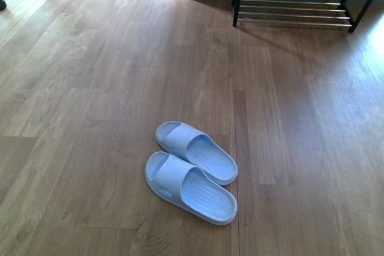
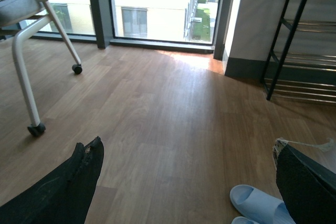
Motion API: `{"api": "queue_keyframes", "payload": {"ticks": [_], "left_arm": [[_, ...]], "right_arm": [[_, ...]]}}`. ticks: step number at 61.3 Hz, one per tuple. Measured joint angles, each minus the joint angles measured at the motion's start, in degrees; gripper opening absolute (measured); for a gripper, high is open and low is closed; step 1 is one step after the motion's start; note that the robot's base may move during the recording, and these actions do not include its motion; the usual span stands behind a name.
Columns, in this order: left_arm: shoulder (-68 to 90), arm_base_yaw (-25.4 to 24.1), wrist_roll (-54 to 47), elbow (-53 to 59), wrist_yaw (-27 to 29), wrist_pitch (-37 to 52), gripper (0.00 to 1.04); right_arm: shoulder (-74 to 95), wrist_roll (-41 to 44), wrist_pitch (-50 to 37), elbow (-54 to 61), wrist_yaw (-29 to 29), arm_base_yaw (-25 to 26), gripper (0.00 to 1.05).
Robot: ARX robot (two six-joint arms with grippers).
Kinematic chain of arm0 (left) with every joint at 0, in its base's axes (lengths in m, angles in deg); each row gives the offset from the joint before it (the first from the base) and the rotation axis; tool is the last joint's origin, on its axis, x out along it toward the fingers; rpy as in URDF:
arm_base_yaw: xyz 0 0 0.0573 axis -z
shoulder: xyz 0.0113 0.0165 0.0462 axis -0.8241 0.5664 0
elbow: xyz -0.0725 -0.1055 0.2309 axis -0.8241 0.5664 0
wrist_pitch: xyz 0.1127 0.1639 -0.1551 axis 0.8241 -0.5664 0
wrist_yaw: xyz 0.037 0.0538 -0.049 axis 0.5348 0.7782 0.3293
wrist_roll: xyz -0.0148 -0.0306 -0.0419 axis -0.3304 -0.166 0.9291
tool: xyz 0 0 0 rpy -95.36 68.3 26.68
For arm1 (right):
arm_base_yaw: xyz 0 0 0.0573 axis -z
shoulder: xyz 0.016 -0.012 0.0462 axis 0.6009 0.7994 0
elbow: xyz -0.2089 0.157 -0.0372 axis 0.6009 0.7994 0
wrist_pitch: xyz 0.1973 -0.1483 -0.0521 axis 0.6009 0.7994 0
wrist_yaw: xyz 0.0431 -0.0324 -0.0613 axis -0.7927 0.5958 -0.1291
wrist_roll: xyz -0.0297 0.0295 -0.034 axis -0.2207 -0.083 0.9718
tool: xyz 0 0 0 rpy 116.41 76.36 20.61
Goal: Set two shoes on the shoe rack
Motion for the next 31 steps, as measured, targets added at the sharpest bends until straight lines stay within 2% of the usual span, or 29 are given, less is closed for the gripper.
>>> {"api": "queue_keyframes", "payload": {"ticks": [31], "left_arm": [[0.00, 0.00, 0.00, 0.00, 0.24, 0.00, 0.95]], "right_arm": [[0.00, 0.02, 0.00, 0.02, -0.15, -0.02, 0.96]]}}
